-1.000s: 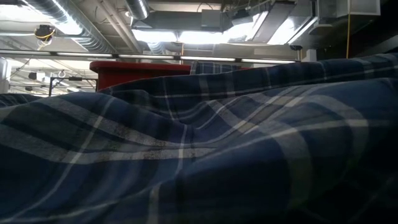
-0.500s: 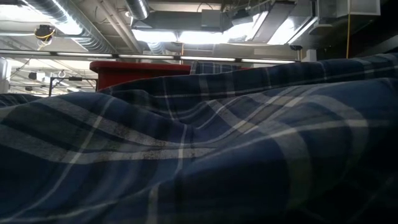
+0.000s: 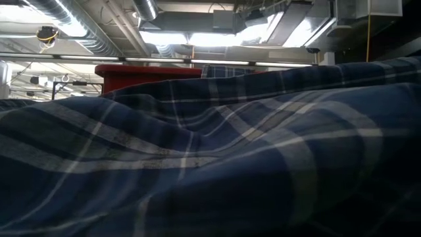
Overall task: Fold Laundry from Bin
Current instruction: Fold the blue shirt
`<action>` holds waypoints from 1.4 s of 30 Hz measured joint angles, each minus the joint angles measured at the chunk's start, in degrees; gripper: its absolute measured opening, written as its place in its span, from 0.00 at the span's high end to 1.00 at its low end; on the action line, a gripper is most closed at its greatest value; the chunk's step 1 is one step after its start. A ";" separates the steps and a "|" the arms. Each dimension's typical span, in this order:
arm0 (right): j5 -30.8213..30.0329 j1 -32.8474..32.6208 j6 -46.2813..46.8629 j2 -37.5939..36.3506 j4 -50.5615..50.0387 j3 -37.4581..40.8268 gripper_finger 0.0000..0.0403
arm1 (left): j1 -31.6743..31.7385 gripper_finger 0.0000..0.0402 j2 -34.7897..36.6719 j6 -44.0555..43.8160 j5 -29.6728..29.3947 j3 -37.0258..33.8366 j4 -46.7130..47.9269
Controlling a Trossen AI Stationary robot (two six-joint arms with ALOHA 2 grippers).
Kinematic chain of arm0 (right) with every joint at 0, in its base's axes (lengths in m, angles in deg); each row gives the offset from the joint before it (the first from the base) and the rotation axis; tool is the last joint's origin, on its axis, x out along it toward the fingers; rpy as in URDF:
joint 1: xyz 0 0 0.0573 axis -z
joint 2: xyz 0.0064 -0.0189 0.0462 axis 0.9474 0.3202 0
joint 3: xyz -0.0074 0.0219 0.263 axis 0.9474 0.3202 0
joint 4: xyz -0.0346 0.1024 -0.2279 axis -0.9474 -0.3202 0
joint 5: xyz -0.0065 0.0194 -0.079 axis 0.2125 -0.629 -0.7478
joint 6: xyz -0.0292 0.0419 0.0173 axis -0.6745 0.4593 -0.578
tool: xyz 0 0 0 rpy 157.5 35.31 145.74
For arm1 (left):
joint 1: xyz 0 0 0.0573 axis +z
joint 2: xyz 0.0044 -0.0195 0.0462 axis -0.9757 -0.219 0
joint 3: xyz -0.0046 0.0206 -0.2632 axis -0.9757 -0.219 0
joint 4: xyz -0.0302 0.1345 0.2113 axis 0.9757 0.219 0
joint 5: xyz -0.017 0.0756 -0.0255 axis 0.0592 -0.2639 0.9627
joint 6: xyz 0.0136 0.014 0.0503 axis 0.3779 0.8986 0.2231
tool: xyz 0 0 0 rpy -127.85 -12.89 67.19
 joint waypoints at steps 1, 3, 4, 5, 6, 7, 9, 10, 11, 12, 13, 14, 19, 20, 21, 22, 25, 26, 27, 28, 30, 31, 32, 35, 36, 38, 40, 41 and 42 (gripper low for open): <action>0.00 0.00 0.00 0.00 -0.14 0.00 0.54 | 0.12 0.98 0.22 -0.64 0.01 0.00 0.37; 0.00 0.00 0.00 0.02 -0.36 0.00 0.54 | 0.16 0.99 0.82 -2.13 -0.08 0.00 1.74; 0.00 0.00 0.00 0.02 -0.35 0.00 0.54 | 0.26 0.99 1.27 -2.96 -0.24 0.00 2.73; 0.00 0.00 0.00 0.02 -0.30 0.00 0.54 | 0.27 0.99 1.77 -3.80 -0.75 0.00 3.54; 0.00 0.00 0.00 0.02 -0.36 0.00 0.54 | 0.24 0.99 2.39 -4.79 -1.38 0.00 4.20; 0.02 0.00 0.00 0.02 -0.34 0.00 0.54 | 0.24 0.99 3.05 -5.61 -2.29 0.00 5.00; 0.02 0.00 0.00 0.02 -0.24 0.10 0.54 | 0.22 0.99 4.61 -6.81 -4.51 0.00 5.91; 0.02 0.00 0.02 0.02 -0.03 0.37 0.54 | 0.20 1.00 5.34 -7.43 -5.31 0.00 6.09; 0.04 0.00 0.18 0.02 -0.10 0.72 0.54 | 0.21 1.00 5.91 -8.29 -5.56 0.07 6.68; 0.02 0.00 0.36 0.02 -0.31 1.06 0.54 | 0.22 1.00 6.39 -9.50 -5.66 0.09 7.51; 0.04 0.00 0.48 0.02 -0.31 1.46 0.54 | 0.22 1.00 6.63 -10.90 -5.68 0.09 8.58; 0.21 0.00 0.55 0.02 -0.30 1.88 0.54 | 0.22 1.00 6.65 -12.31 -5.58 0.09 9.73; 2.05 -0.02 0.68 0.04 -0.28 3.07 0.54 | 0.20 1.00 6.63 -20.70 -3.90 0.09 18.25; 2.05 -0.02 0.68 0.04 -0.12 3.17 0.54 | 0.20 1.00 6.63 -22.76 -4.04 0.09 20.00; 2.13 -0.02 0.68 0.04 -0.14 3.19 0.54 | 0.22 1.00 6.63 -24.88 -4.27 0.09 22.18; 2.19 -0.02 0.68 0.04 -0.19 3.19 0.54 | 0.22 1.00 6.63 -26.66 -4.22 0.09 24.35; 2.15 -0.02 0.68 0.04 -0.25 3.19 0.54 | 0.22 1.00 6.63 -29.44 -3.32 0.02 28.20; 2.12 -0.02 0.68 0.04 -0.30 3.19 0.54 | 0.22 1.00 6.63 -29.52 -3.29 0.02 28.89; 2.12 -0.02 0.68 0.04 -0.37 3.19 0.54 | 0.22 1.00 6.63 -29.52 -3.30 0.02 29.33; 2.11 -0.02 0.68 0.04 -0.38 3.19 0.54 | 0.22 1.00 6.63 -29.54 -3.41 -0.03 29.60; 2.08 -0.02 0.68 0.04 -0.39 3.19 0.54 | 0.31 1.00 6.63 -29.78 -3.51 -0.90 29.35; 2.08 -0.02 0.68 0.04 -0.40 3.19 0.54 | 0.44 1.00 6.63 -30.29 -3.48 -1.60 29.32; 2.08 -0.02 0.68 0.04 -0.40 3.19 0.54 | 0.50 1.00 6.63 -30.61 -3.37 -2.54 29.19; 2.08 -0.02 0.68 0.04 -0.43 3.21 0.54 | 0.96 1.00 6.61 -31.96 -2.20 -6.15 28.87; 2.08 -0.02 0.68 0.04 -0.45 3.21 0.54 | 1.09 1.00 6.60 -32.10 -1.68 -7.48 28.52; 2.19 -0.02 0.68 0.04 -0.45 3.21 0.54 | 1.30 1.00 6.57 -32.05 -0.30 -9.75 27.26; 2.82 -0.02 0.66 0.04 -0.47 3.21 0.54 | 1.58 0.99 6.57 -32.10 0.23 -12.08 24.95; 3.05 -0.02 0.68 0.04 -0.47 3.21 0.54 | 1.65 0.98 6.56 -32.05 0.38 -12.99 23.39; 3.27 -0.02 0.67 0.04 -0.48 3.21 0.54 | 1.67 0.97 6.55 -31.81 0.38 -13.72 21.66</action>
